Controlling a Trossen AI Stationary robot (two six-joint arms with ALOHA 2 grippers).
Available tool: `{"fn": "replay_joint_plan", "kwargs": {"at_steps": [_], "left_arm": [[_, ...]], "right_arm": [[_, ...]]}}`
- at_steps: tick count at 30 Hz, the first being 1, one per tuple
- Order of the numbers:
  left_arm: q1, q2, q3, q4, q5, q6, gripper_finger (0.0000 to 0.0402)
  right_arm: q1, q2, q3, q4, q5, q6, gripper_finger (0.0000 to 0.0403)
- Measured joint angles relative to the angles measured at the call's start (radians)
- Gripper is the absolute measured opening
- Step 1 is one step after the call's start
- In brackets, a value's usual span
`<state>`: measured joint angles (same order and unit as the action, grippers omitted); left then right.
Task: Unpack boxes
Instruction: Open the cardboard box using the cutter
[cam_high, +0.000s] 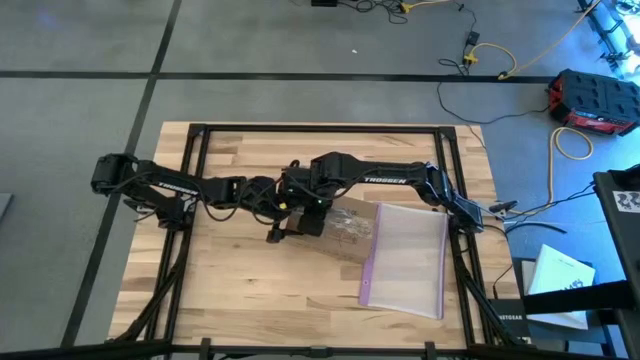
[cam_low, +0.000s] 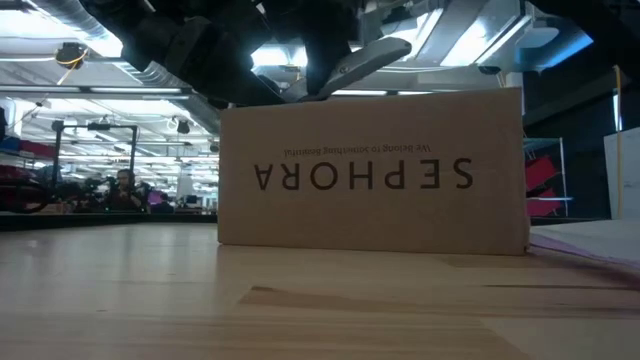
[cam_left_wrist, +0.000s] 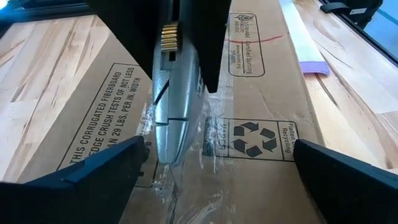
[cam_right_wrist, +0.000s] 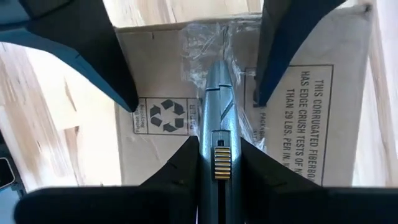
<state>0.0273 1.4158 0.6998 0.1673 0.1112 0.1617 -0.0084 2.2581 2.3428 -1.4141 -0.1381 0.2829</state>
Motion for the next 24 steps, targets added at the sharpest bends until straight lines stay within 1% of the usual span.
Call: {"fn": "replay_joint_plan", "kwargs": {"at_steps": [12,19,24], "left_arm": [[0.0,0.0,0.0,0.0,0.002,-0.001,0.04],[0.0,0.0,0.001,0.001,0.001,0.003,0.04],[0.0,0.0,0.001,0.002,0.001,0.004,0.04]], "right_arm": [[-0.009,0.0,-0.006,0.016,-0.004,-0.005,0.0057],[-0.011,0.006,-0.009,-0.048,0.004,-0.003,0.0057],[-0.007,0.006,-0.009,-0.063,0.014,0.0,0.0057]]}}
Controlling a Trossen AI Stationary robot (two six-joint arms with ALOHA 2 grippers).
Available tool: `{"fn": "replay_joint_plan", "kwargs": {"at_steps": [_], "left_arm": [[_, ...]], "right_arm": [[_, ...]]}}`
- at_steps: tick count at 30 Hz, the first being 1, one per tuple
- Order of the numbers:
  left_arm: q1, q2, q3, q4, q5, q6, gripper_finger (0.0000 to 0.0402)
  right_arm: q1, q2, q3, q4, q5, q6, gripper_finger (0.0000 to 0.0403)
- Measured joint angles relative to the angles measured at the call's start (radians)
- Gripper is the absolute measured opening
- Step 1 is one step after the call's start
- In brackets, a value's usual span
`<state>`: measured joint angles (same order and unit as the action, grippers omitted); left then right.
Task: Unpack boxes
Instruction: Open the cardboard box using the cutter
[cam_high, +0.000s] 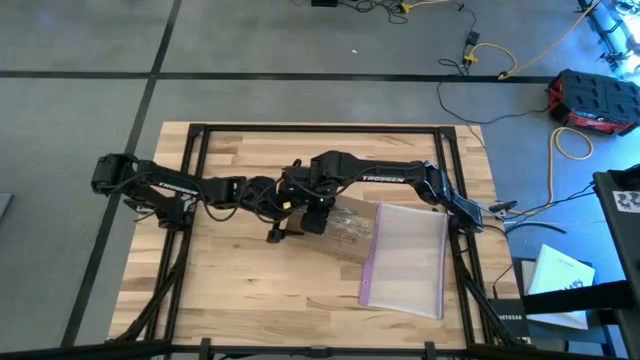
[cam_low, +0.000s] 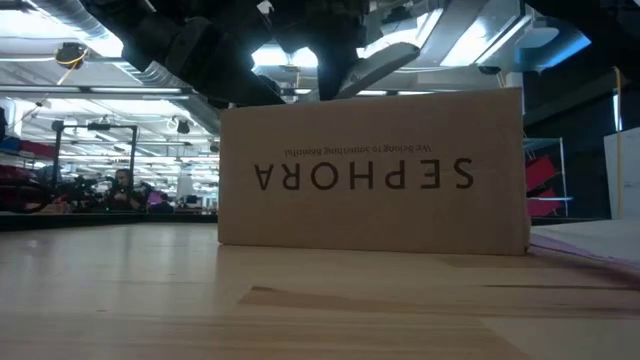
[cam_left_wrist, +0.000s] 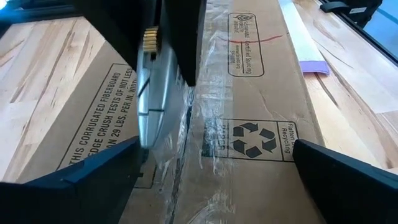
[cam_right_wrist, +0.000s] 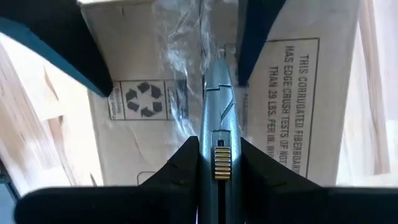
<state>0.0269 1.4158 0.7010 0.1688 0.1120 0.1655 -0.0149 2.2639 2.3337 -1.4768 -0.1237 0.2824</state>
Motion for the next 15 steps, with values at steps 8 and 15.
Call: {"fn": "replay_joint_plan", "kwargs": {"at_steps": [8,15], "left_arm": [[0.0,0.0,0.0,0.0,0.0,-0.001,0.04],[0.0,0.0,0.0,0.0,0.0,-0.005,0.04]], "right_arm": [[0.008,0.0,0.0,0.015,-0.01,0.001,0.0057],[0.008,-0.001,-0.005,0.019,-0.017,0.001,0.0057]]}}
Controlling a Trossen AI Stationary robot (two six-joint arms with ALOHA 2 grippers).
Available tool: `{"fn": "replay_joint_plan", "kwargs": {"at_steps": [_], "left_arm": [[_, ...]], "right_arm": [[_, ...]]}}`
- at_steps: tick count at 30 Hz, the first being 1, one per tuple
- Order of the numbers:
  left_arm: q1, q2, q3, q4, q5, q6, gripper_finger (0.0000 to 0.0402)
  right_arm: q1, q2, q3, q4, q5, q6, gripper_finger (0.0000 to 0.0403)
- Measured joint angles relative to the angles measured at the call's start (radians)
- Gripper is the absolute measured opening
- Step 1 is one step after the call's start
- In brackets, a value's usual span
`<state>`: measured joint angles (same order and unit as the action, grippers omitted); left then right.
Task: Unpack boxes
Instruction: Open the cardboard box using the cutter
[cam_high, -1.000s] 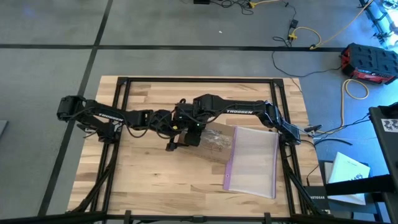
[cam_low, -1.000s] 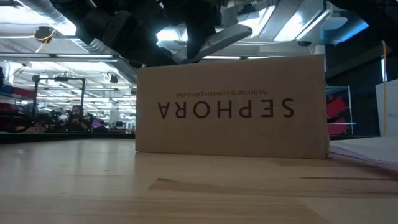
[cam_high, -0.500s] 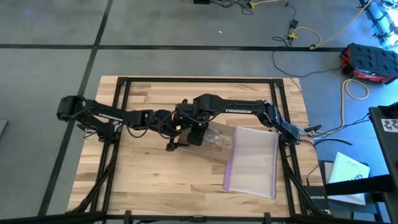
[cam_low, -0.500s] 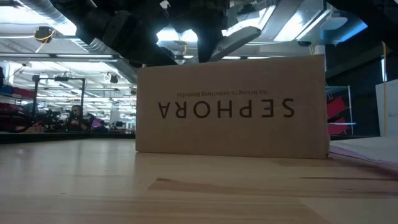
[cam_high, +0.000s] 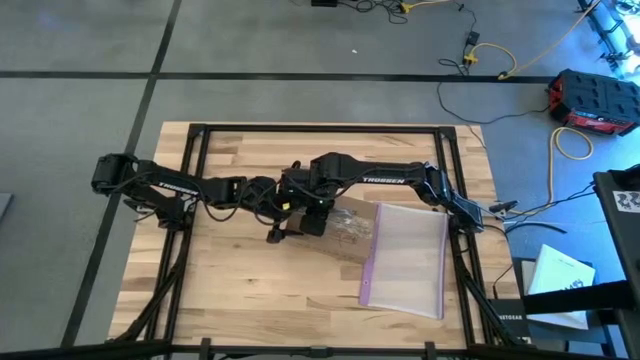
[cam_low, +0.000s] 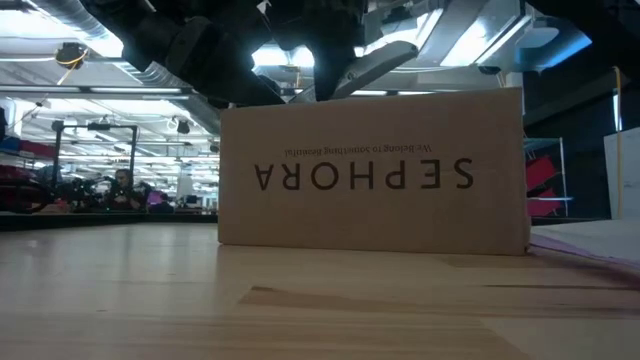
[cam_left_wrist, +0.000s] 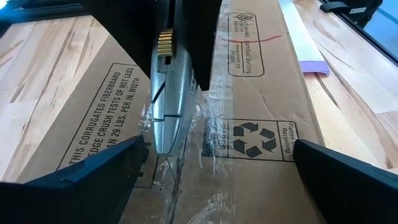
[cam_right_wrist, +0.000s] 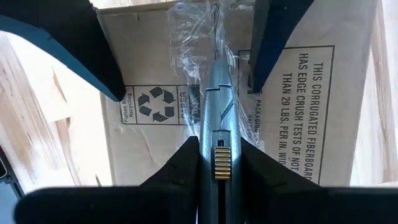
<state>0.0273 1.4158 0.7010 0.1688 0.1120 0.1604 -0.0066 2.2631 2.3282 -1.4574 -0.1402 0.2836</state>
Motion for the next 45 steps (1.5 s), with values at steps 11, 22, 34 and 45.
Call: {"fn": "replay_joint_plan", "kwargs": {"at_steps": [11,22,34,45], "left_arm": [[0.0,0.0,0.0,0.0,0.0,0.0,0.04],[0.0,0.0,0.0,0.0,0.0,0.002,0.04],[-0.001,0.0,-0.001,0.0,0.001,0.003,0.04],[-0.001,0.0,-0.001,0.0,0.002,0.004,0.04]], "right_arm": [[0.0,-0.001,-0.014,-0.008,-0.01,0.0,0.0057],[0.0,-0.002,-0.015,-0.011,-0.033,-0.005,0.0057],[-0.003,0.009,-0.015,-0.01,-0.036,-0.026,0.0057],[-0.004,0.012,-0.015,-0.011,-0.071,-0.034,0.0057]]}}
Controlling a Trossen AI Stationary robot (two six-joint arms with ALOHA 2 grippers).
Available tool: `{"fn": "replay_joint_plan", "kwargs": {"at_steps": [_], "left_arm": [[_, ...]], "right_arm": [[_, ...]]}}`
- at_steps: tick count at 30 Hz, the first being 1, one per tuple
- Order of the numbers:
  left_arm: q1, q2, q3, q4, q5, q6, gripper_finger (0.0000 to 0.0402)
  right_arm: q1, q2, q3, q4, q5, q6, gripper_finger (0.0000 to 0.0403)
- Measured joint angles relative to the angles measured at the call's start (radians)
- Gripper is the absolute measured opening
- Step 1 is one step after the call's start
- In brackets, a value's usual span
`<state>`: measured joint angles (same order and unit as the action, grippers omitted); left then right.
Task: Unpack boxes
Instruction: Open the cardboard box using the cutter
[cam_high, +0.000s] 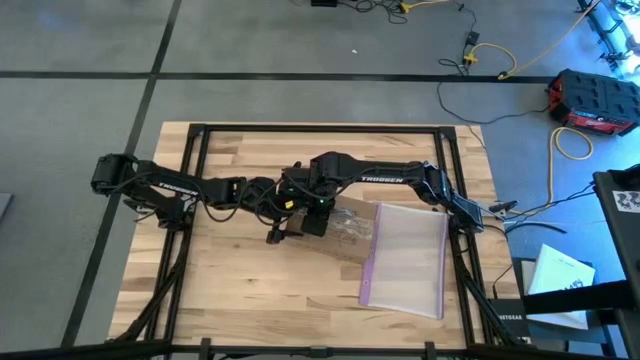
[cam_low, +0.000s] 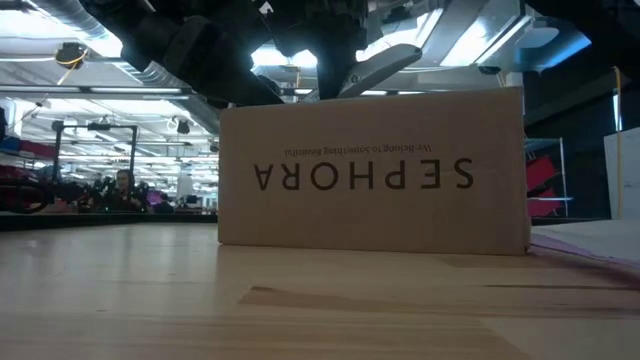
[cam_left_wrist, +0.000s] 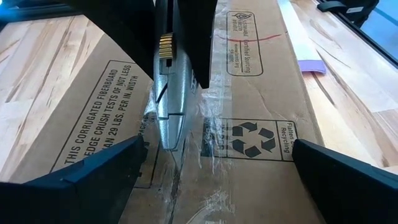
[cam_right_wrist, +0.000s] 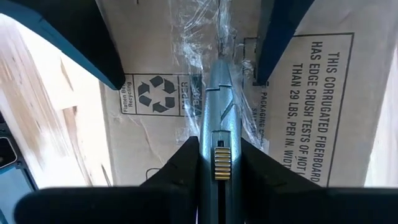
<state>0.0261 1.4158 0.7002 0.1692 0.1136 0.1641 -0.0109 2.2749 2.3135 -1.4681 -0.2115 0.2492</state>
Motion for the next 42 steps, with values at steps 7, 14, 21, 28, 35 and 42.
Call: {"fn": "replay_joint_plan", "kwargs": {"at_steps": [7,14,21,28,35,42], "left_arm": [[0.0,0.0,0.0,0.0,-0.001,-0.001,0.04],[0.0,0.0,0.0,0.0,-0.001,-0.004,0.04],[0.0,0.0,0.0,0.0,-0.003,-0.004,0.04],[0.0,0.0,0.0,0.0,-0.004,-0.004,0.04],[0.0,0.0,0.0,0.0,-0.004,-0.004,0.04],[0.0,0.0,0.0,0.0,-0.003,-0.007,0.04]], "right_arm": [[-0.01,0.002,0.0,-0.003,-0.009,-0.025,0.0057],[-0.016,0.003,0.0,-0.005,-0.005,-0.05,0.0057],[-0.012,0.003,0.0,-0.007,0.005,-0.05,0.0057],[-0.003,0.003,0.0,-0.009,0.03,-0.051,0.0057],[-0.003,0.003,0.0,-0.017,0.043,-0.071,0.0057],[-0.003,0.003,0.0,-0.026,0.035,-0.073,0.0057]]}}
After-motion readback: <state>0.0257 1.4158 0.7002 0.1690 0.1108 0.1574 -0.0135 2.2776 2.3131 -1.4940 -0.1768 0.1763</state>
